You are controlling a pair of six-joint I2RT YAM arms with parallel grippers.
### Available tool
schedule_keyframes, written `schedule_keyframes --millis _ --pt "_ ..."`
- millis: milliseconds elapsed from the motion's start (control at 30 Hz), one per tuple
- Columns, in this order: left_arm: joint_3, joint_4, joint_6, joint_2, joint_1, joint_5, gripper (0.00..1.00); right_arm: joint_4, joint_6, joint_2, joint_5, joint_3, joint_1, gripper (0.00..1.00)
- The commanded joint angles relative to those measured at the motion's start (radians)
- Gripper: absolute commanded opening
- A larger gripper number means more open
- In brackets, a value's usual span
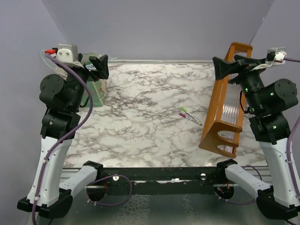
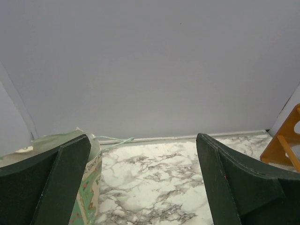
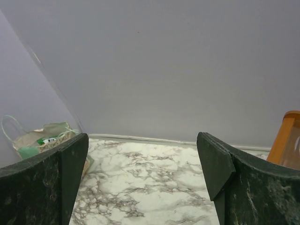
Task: Take the snacks out of the paper bag
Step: Move the paper bag to the center of the board.
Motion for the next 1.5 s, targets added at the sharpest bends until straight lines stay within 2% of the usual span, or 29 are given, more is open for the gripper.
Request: schedule_keyframes --millis 0,267,500,833,1033,1200,1300,1467 --pt "-0.020 -0.048 -0.041 -0.023 -0.005 -0.066 0.99 -0.035 0.000 -0.004 0.059 -0.001 0.047 0.99" --pt "-0.050 -0.123 -0.086 -0.019 -0.008 -0.107 0.99 -0.028 -0.031 -0.037 0.086 -0.047 0.124 0.99" --pt "-0.045 -0.192 -0.104 0.025 -0.012 -0.094 0.99 -0.008 -0.070 -0.076 0.011 -0.121 0.162 0.99" --pt "0.077 -0.372 -0.074 0.200 -0.016 -0.092 0.99 0.017 -0.109 -0.108 -0.057 -0.225 0.182 0.99" --pt "0.195 -0.455 -0.056 0.361 0.017 -0.070 0.99 0.025 -0.122 -0.123 -0.065 -0.259 0.185 0.99" --pt "0.285 -0.451 0.005 0.502 0.030 -0.173 0.99 0.031 -0.118 -0.140 -0.070 -0.280 0.187 0.99" --pt "0.308 -0.399 0.089 0.582 0.032 -0.283 0.99 0.035 -0.111 -0.147 -0.075 -0.286 0.186 0.99" --pt "0.309 -0.293 0.218 0.689 0.036 -0.343 0.99 0.033 -0.114 -0.146 -0.073 -0.281 0.188 0.99"
